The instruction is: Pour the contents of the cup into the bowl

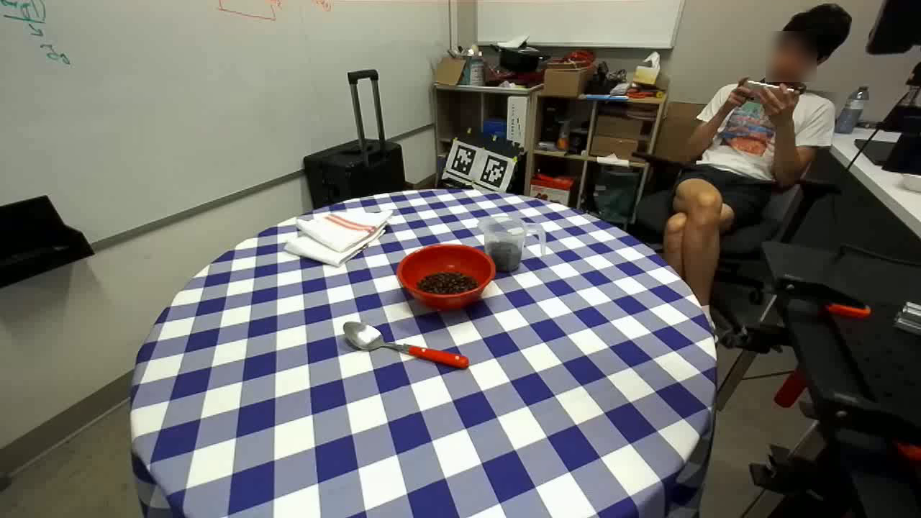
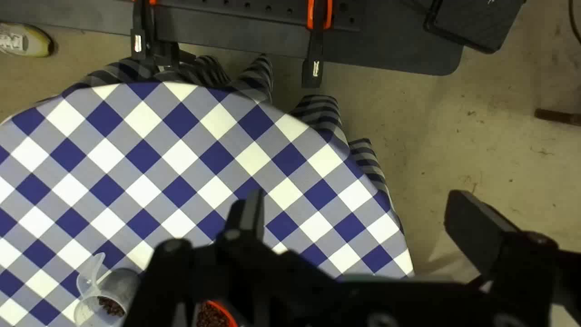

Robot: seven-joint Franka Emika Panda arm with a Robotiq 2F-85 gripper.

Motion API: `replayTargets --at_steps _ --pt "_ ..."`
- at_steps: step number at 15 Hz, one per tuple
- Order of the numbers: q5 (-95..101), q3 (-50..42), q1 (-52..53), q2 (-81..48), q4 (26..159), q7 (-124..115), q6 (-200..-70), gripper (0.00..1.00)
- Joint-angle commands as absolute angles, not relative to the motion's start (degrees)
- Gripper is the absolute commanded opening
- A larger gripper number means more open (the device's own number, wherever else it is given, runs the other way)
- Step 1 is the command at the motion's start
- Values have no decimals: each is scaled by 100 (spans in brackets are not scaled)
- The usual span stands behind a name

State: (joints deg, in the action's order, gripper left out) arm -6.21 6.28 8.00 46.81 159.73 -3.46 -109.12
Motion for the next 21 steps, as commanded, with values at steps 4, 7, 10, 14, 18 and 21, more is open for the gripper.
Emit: replayTargets --at_steps 4,7,10,14,18,21 --pt "-626 636 787 4639 16037 -338 -10900 100" --pt "-626 636 787 4629 16037 -338 -10900 100" --pt "-393 721 734 4323 15891 -288 -10954 100" --pt "339 728 455 3469 15516 -231 -11076 100" --pt "816 492 167 2550 15072 -162 -11630 100" --pt "615 127 124 1935 14687 313 -12165 100"
